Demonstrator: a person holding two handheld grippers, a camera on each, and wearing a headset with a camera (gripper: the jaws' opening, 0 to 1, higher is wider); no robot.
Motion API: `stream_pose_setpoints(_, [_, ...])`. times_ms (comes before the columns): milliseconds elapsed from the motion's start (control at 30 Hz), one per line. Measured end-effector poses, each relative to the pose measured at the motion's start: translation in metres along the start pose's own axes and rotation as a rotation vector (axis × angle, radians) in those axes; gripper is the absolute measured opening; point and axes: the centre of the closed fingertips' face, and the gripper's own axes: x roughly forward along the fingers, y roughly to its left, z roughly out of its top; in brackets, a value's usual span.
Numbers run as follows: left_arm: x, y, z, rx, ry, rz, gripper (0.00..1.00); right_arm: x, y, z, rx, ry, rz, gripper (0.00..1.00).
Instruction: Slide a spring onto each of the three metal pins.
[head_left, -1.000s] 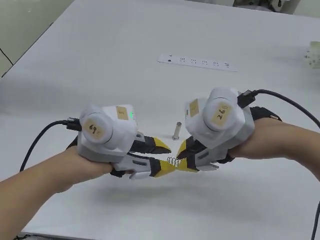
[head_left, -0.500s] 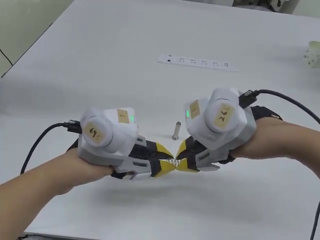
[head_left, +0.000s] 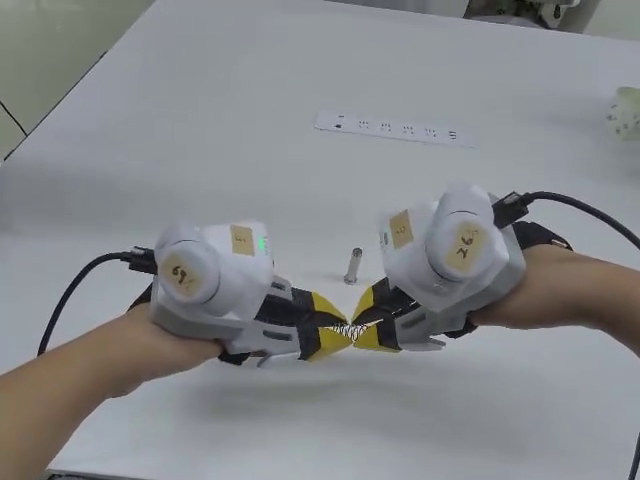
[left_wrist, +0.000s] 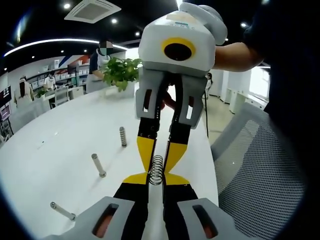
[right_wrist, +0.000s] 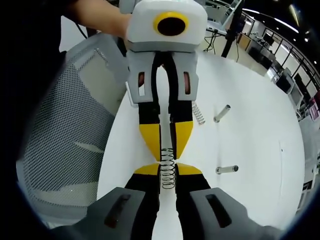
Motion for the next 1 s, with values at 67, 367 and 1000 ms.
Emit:
stream_pose_setpoints(67, [-0.001,0.000,0.000,-0.001,-0.001,0.002,0.01,0.000,0.000,0.001,-0.005,-0.008,-0.004,0.08])
stream_pose_setpoints(367, [-0.004,0.000,0.001,-0.021,-0.004,-0.002,0.01,-0.001,-0.001,-0.002,-0.035,-0.027,-0.023,0.10])
stream_pose_setpoints(1000, [-0.008,-0.004,0.004,-0.036,-0.010,-0.011,0.01,-0.006,0.002,-0.015,0.026,-0.093,-0.056,0.09])
